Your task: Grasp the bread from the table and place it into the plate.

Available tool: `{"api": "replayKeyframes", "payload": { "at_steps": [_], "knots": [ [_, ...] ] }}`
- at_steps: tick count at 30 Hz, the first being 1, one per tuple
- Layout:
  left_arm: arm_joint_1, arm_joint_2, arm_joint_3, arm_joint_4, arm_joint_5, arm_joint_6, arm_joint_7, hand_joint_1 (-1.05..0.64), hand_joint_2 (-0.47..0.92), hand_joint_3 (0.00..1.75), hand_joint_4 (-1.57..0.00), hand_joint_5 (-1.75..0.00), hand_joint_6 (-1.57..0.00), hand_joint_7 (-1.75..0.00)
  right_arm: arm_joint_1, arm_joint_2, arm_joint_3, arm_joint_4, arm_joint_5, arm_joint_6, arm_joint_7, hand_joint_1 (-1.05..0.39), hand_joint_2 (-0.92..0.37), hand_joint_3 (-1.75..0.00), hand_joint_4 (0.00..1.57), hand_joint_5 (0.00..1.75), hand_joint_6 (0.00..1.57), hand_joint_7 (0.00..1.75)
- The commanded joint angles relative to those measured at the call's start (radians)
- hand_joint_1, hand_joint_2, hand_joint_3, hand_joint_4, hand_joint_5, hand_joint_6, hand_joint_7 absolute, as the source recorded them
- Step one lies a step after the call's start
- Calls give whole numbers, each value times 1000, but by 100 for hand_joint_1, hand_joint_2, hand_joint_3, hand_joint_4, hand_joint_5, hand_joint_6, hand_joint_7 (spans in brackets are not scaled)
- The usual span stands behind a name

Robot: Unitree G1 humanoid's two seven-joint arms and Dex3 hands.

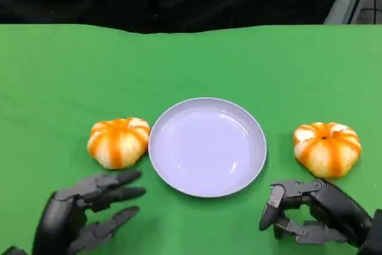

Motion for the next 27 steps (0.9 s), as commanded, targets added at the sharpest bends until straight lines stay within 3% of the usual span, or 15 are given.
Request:
{"api": "replayKeyframes", "payload": {
  "at_steps": [1, 8, 10, 13, 18, 23, 27],
  "knots": [
    [-15, 11, 37, -15, -35, -56, 8, -49, 92, 9, -82, -7, -66, 0, 14, -13, -4, -6, 8, 0, 3, -7, -92, -48, 72, 156, 82, 104],
    [-24, 34, 60, -76, -67, -60, -1, -56, 92, 11, -78, -4, -60, 0, 13, -12, -3, -6, 0, -2, -4, -6, -92, -48, 72, 156, 82, 105],
    [-30, 59, 59, -106, -58, -53, -3, -63, 92, 6, -66, -1, -55, 0, 10, -11, -2, -2, -7, -10, -10, -7, -92, -48, 71, 156, 81, 105],
    [-30, 73, 55, -129, -49, -43, 1, -68, 92, 4, -59, 0, -53, 0, 8, -10, -2, 3, -5, -13, -10, -7, -91, -48, 72, 155, 82, 105],
    [-54, 115, 114, -182, 225, -96, 175, -70, 92, 3, -55, 0, -54, 0, 12, -9, -1, -1, 5, -4, 0, -7, -92, -47, 72, 155, 81, 105],
    [-72, 138, 148, -225, 533, -70, 404, -72, 92, 3, -56, -1, -57, -2, 14, -9, -1, -1, 3, -6, 0, -7, -92, -47, 71, 155, 81, 104],
    [-82, 195, 101, -299, 839, 80, 615, -76, 92, 4, -54, 0, -57, -1, 19, -9, 1, -8, 2, -6, -2, -7, -92, -46, 71, 155, 81, 104]
  ]
}}
